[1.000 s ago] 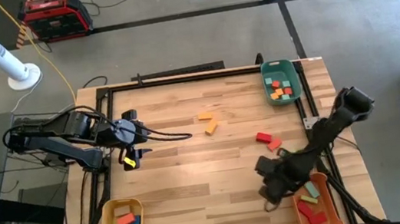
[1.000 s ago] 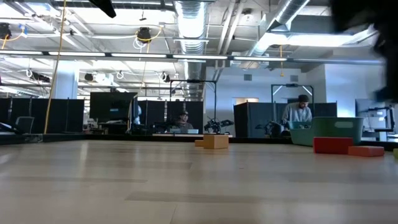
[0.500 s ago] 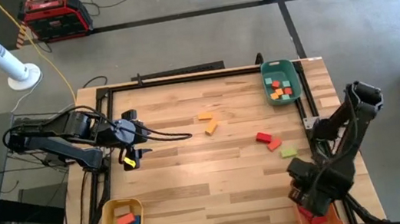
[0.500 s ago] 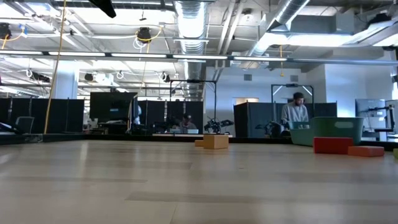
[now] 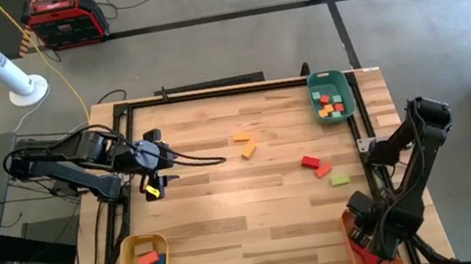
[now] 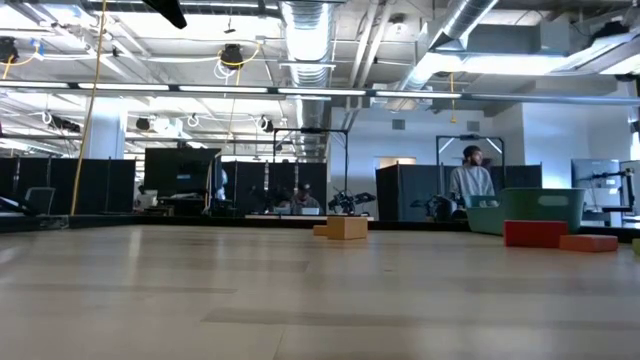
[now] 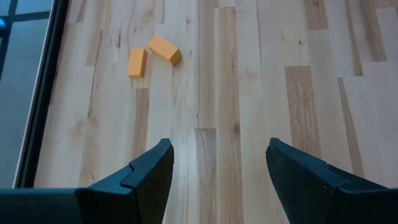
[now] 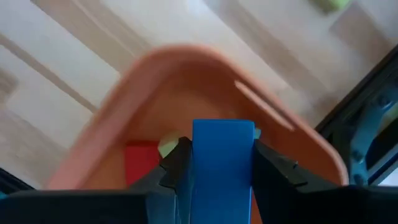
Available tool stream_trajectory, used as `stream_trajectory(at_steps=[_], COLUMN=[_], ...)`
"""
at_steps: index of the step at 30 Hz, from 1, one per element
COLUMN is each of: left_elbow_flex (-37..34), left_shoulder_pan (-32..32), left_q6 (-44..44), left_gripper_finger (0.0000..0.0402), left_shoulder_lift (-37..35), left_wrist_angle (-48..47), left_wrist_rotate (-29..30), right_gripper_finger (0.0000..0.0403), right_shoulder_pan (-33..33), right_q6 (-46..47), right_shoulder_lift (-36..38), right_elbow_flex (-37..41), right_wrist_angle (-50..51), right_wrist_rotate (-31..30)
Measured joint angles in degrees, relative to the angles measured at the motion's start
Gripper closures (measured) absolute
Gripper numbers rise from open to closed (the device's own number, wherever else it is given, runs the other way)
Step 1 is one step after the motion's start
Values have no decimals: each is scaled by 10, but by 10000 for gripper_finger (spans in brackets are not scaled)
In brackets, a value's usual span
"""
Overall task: Sort blocks by size
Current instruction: Put the blue thin rectangle block into the orange bin, then put the red thick rectangle block into the yellow bin
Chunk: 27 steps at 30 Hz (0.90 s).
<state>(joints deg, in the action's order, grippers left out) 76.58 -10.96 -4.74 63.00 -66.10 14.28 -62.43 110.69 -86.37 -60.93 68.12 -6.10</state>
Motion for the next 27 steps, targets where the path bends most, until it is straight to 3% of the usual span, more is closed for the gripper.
stream_trajectory(at_steps=[15, 27], left_elbow_flex=[0, 0], left_shoulder_pan=[0, 0], left_q6=[0, 0], left_gripper_finger=[156, 156], left_shoulder_lift=[0, 0], left_wrist_angle=[0, 0], left_wrist_rotate=[0, 0], right_gripper_finger=[252, 190], right_shoulder_pan=[-11, -9], right_q6=[46, 74], right_shoulder_lift=[0, 0], right_elbow_flex=[51, 51], right_wrist_angle=[-47, -58], right_wrist_rotate=[82, 83])
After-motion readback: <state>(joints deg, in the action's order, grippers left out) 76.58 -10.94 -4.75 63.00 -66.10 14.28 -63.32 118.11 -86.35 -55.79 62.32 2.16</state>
